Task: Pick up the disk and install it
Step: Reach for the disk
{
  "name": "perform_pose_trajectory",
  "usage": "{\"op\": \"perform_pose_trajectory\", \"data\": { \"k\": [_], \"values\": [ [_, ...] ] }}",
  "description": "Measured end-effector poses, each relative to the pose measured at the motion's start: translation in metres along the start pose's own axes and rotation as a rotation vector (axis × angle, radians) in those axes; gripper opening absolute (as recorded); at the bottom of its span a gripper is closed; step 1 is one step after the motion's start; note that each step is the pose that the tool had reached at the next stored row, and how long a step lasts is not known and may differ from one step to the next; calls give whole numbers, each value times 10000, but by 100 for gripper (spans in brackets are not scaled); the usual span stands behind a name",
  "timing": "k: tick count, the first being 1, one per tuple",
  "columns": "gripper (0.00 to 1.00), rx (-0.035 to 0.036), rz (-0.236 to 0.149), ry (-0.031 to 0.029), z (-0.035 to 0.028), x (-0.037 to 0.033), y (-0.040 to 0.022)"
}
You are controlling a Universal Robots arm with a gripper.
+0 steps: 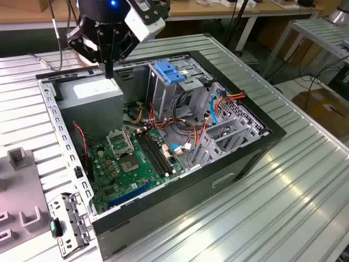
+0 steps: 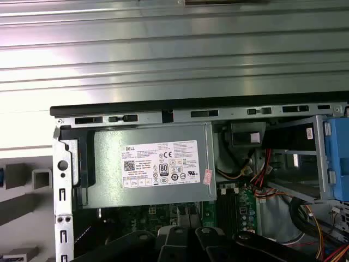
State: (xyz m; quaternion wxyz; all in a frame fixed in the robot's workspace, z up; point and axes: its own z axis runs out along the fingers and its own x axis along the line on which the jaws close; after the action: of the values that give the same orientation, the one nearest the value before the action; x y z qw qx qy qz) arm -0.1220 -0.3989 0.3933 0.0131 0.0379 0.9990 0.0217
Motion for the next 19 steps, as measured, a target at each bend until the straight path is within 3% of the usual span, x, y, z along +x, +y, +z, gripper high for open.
{"op": "perform_pose_trajectory", "data": {
  "k": [12, 19],
  "values": [
    [11, 1, 2, 0, 0, 4, 0],
    [11, 0, 1, 0, -3, 126, -10]
  ]
}}
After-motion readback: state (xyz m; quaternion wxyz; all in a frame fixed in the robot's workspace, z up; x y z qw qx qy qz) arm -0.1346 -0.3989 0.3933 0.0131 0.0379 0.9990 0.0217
